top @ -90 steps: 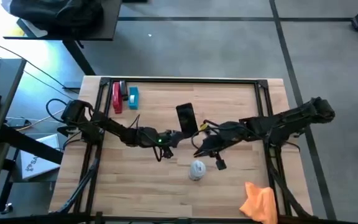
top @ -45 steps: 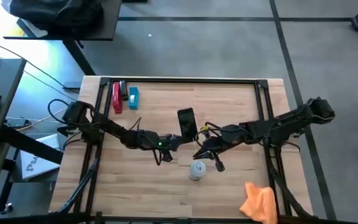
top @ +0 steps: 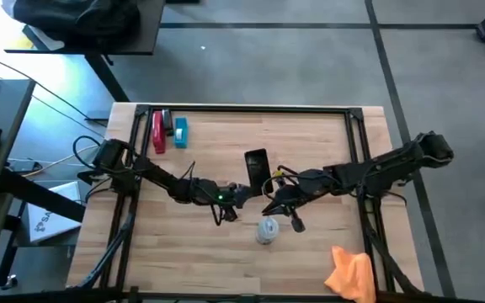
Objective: Apply microfiber cloth
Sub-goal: Spray the front and back of the black cellphone using the white spray bottle
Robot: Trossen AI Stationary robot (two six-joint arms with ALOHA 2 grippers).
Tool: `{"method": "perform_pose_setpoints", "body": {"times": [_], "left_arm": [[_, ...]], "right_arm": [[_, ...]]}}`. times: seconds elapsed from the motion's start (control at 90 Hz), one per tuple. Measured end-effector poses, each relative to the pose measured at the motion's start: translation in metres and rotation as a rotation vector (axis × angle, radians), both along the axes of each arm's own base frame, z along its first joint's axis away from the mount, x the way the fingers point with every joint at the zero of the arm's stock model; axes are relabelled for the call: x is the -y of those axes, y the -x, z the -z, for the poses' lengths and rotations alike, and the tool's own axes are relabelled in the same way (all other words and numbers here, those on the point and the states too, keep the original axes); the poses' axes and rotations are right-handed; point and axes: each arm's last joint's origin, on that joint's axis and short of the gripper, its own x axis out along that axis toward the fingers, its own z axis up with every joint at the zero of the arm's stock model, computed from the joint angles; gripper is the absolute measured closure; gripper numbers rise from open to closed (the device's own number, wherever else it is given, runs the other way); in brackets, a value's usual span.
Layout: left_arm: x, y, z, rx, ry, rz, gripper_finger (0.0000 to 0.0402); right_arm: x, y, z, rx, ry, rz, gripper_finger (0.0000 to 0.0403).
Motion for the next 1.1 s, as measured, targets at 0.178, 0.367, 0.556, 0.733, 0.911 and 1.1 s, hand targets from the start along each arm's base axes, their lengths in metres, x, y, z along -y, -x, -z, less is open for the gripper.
{"method": "perform_pose_setpoints", "body": {"times": [0.178, 0.367, 0.556, 0.733, 0.911, 1.1], "left_arm": [[-0.001, -0.001, -0.002, 0.011, 0.0, -0.058, 0.0385], [-0.001, -0.001, -0.002, 0.016, 0.05, -0.078, 0.0385], [0.0, -0.001, -0.002, 0.017, 0.054, -0.077, 0.0385], [0.0, -0.001, -0.002, 0.021, 0.079, -0.074, 0.0385], [0.0, -0.001, -0.002, 0.023, 0.093, -0.075, 0.0385], [-0.001, -0.001, -0.002, 0.025, 0.099, -0.086, 0.0385]], "right_arm": [[0.0, 0.0, 0.001, -0.009, 0.0, 0.001, 0.0403], [0.0, 0.001, 0.001, -0.021, -0.001, 0.003, 0.0403], [-0.001, 0.001, 0.002, -0.028, 0.0, 0.005, 0.0403], [-0.002, 0.001, -0.002, -0.001, 0.006, 0.0, 0.0403], [-0.006, -0.001, -0.011, 0.033, 0.018, -0.019, 0.0403], [-0.011, 0.002, -0.007, -0.011, 0.032, 0.013, 0.0403]]}}
